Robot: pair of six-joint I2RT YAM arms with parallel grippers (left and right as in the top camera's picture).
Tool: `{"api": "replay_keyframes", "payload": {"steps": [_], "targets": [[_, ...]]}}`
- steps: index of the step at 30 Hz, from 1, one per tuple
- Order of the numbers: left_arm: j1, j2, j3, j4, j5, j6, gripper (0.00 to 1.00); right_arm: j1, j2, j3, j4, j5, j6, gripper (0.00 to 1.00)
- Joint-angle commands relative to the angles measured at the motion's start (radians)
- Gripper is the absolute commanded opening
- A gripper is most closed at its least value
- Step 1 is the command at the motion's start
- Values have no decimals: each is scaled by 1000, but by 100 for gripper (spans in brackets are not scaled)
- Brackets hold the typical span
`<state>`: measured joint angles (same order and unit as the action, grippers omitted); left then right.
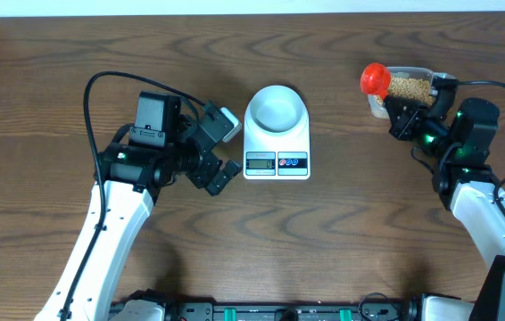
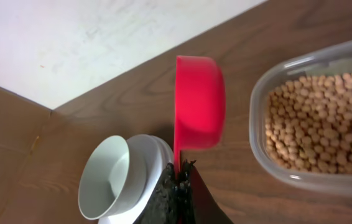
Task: Scoop item into bowl and weigh 50g on scale
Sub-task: 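Move the red scoop over the bean tub with the right gripper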
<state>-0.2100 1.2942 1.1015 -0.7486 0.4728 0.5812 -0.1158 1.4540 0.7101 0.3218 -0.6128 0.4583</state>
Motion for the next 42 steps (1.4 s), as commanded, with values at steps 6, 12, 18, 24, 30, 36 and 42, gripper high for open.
{"api": "replay_keyframes", "payload": {"steps": [6,12,18,24,30,36,42], "targets": [[4,6,22,-2,9,17,100,60,5,163,-167,41,-169,1],[4,6,22,-2,9,17,100,85,5,341,-533,193,-337,1],[4,6,22,-2,9,17,100,84,5,427,-700,202,-463,1],[4,6,22,-2,9,17,100,85,5,507,-850,347,-567,1],[4,6,22,-2,9,17,100,85,5,578,-948,521,-595,1],[4,6,22,-2,9,17,100,98,5,601,-962,589,-651,1],[4,6,22,-2,10,17,100,113,31,601,-961,716,-660,1]]}}
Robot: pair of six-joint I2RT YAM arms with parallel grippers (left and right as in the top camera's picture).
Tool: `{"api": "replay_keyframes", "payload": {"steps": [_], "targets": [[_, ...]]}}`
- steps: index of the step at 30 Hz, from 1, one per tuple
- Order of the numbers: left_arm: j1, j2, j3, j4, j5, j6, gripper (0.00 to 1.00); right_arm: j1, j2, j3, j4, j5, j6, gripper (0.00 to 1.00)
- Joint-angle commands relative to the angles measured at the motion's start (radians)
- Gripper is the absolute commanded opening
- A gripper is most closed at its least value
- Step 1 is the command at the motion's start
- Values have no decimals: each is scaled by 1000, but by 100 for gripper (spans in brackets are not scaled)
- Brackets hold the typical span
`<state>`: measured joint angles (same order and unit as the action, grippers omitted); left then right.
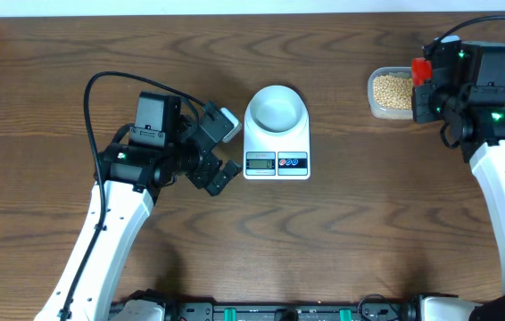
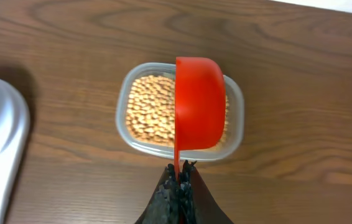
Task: Scoop item into bowl and weigh 50g on scale
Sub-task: 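Move the red scoop over the bean tub with the right gripper, then lower the red scoop down into the soybeans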
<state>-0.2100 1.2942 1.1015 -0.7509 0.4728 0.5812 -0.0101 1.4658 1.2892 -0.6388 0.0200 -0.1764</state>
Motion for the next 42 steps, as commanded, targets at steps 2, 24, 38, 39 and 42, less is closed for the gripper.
{"api": "replay_keyframes", "payload": {"steps": [2,24,38,39,42], "targets": [[4,6,22,0,9,17,100,8,39,22,-1,84,-35,1],[4,6,22,0,9,17,99,40,276,24,89,161,-42,1],[4,6,22,0,9,17,100,-11,288,24,87,75,-50,1],[4,6,22,0,9,17,100,-11,292,24,86,75,-50,1],[4,6,22,0,9,17,100,-10,307,24,85,74,-50,1]]}}
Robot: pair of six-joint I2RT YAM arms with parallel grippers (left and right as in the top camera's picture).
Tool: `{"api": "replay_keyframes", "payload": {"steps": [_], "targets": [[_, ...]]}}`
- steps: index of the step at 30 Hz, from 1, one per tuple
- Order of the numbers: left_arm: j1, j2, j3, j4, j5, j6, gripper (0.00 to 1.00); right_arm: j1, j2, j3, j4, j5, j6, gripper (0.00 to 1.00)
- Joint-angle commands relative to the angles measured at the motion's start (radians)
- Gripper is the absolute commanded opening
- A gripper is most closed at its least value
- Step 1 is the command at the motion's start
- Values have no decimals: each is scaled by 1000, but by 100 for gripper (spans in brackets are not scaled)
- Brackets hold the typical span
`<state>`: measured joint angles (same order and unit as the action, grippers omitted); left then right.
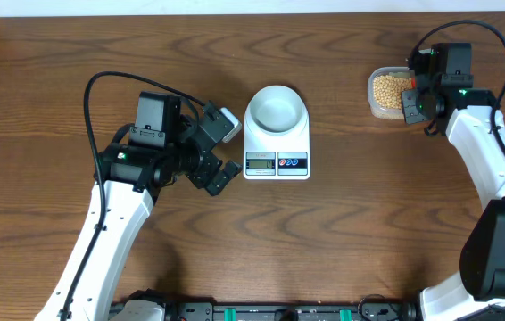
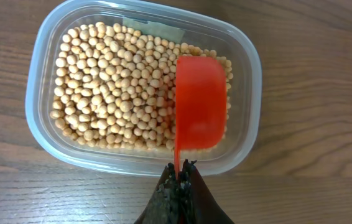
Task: Scoop item into bowl and weigh 50g on scale
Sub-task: 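Lower the red scoop down into the soybeans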
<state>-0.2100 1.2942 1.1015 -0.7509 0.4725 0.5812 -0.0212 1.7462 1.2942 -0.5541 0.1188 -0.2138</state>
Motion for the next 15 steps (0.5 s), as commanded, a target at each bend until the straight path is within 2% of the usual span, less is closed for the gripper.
{"api": "replay_keyframes", "payload": {"steps": [1,15], "targets": [[4,6,22,0,10,17,100,3,32,19,1,-24,-12,1],[4,6,22,0,10,17,100,-8,57,19,20,-111,83,1]]}}
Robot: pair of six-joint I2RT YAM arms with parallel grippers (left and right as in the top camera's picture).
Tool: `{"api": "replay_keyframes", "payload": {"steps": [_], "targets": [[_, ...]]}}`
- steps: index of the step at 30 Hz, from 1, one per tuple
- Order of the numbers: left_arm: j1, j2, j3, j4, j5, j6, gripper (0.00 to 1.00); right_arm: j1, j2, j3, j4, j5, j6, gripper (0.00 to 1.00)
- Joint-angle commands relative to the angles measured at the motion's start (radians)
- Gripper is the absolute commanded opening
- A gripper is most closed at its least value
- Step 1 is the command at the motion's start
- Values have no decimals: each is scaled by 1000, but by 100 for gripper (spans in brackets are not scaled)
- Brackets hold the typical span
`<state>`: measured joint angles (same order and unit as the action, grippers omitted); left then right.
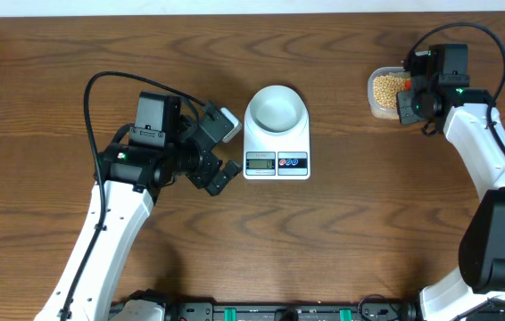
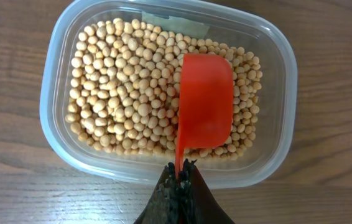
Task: Scoop item into bowl and weigh 50g on scale
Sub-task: 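Lower the red scoop down into the soybeans, then drag and tilt the red scoop through the beans to fill it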
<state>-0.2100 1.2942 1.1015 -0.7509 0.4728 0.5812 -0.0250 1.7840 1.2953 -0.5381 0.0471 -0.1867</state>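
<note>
My right gripper (image 2: 178, 169) is shut on the thin handle of a red scoop (image 2: 204, 102), whose cup sits turned on its side in the right half of a clear plastic tub (image 2: 58, 134) of soybeans (image 2: 123, 87). In the overhead view the tub (image 1: 381, 87) is at the back right, with the right gripper (image 1: 407, 96) at its right edge. An empty white bowl (image 1: 276, 109) stands on the white scale (image 1: 277, 163) at the middle. My left gripper (image 1: 226, 152) hangs open just left of the scale, holding nothing.
The scale's display (image 1: 260, 162) faces the front edge. A cardboard edge shows at the far left of the wooden table (image 1: 342, 241).
The scoop has sunk a little lower into the tub and now sits more among the beans; the tub looks larger in the wrist view. The left arm has not moved.
My right gripper held the red scoop beside the tub, tilted toward the bowl. Then it held the scoop above the tub. Then the scoop was down at the beans' right side, and now it lies slightly deeper in them.
</note>
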Motion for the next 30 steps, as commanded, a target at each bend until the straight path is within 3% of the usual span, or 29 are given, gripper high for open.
{"api": "replay_keyframes", "payload": {"steps": [1,20,30], "targets": [[4,6,22,0,9,17,100,-5,20,18,6,-53,65,1],[4,6,22,0,9,17,100,-29,61,18,23,-116,173,1],[4,6,22,0,9,17,100,-56,61,18,14,-268,222,1]]}}
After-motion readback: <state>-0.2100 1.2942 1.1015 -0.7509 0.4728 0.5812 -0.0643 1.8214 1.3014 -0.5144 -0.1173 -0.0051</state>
